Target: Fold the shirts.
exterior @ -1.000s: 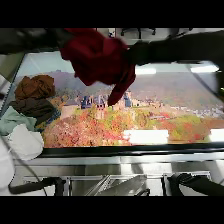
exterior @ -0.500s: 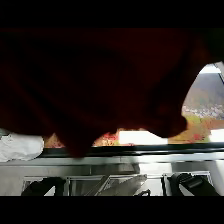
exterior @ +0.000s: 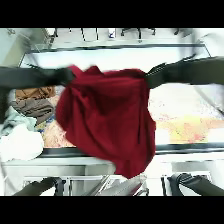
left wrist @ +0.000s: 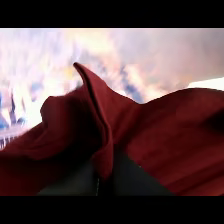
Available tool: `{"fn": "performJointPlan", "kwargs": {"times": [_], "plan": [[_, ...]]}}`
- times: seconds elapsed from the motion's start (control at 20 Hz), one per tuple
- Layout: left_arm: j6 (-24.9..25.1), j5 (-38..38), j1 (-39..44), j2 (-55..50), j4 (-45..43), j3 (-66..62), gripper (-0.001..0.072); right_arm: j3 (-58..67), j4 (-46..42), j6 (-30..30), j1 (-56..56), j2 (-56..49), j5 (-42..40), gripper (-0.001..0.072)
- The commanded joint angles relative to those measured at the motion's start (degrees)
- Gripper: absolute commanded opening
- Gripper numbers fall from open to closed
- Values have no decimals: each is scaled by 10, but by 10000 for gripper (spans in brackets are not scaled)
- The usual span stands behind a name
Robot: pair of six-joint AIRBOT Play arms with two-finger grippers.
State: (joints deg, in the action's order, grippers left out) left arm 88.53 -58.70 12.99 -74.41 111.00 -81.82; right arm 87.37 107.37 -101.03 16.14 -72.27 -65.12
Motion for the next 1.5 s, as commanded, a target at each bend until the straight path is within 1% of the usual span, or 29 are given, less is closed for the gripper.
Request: {"fn": "performJointPlan", "kwargs": {"times": [0.0, 0.05, 0.1, 0.15, 0.25, 0.3, 0.35, 0.4, 0.5, 0.55, 0.65, 0.7, 0.75, 0.8, 0.85, 0.9, 0.95, 1.05, 1.2, 1.45], "plan": [[6, 66, 0, -177, 0, 36, 15, -32, 52, 20, -28, -157, 95, 22], [6, 61, -4, -228, 2, 5, 15, -27, 111, 17, -47, -193, 111, 22], [6, 56, -4, -277, 8, -35, 15, -17, 174, -1, -69, -224, 119, 22], [6, 54, -5, -313, 22, -73, 15, -7, 214, -14, -87, -245, 120, 22], [6, 50, -12, -366, 48, -150, 15, 12, 222, -7, -116, -268, 119, 25], [5, 39, -12, -382, 58, -183, 82, 13, 222, -5, -128, -268, 112, 89], [5, 17, -19, -393, 62, -214, 447, 16, 222, 2, -139, -265, 98, 320], [5, -16, -27, -399, 61, -246, 688, 20, 222, 6, -154, -259, 72, 462], [6, -98, -53, -398, 60, -306, 688, 28, 221, 5, -197, -236, 8, 467], [18, -149, -75, -393, 60, -338, 688, 28, 221, 0, -222, -221, -27, 467], [36, -245, -127, -374, 60, -363, 687, 17, 201, -16, -275, -193, -132, 466], [48, -285, -153, -358, 60, -345, 687, -6, 186, -23, -294, -178, -168, 466], [67, -321, -179, -338, 60, -306, 686, -48, 178, -28, -309, -160, -184, 466], [87, -347, -200, -319, 60, -257, 685, -108, 178, -42, -321, -138, -181, 466], [103, -355, -218, -301, 60, -203, 590, -166, 178, -58, -329, -117, -169, 466], [122, -350, -233, -283, 60, -149, 423, -223, 178, -75, -336, -97, -151, 466], [142, -340, -246, -270, 60, -100, 343, -270, 178, -84, -340, -79, -129, 466], [155, -308, -272, -262, 55, -43, 343, -331, 176, -97, -343, -60, -104, 467], [180, -258, -299, -269, 56, -4, 344, -379, 172, -101, -342, -58, -97, 467], [206, -250, -292, -328, 56, -4, 343, -396, 177, -100, -342, -58, -94, 467]]}}
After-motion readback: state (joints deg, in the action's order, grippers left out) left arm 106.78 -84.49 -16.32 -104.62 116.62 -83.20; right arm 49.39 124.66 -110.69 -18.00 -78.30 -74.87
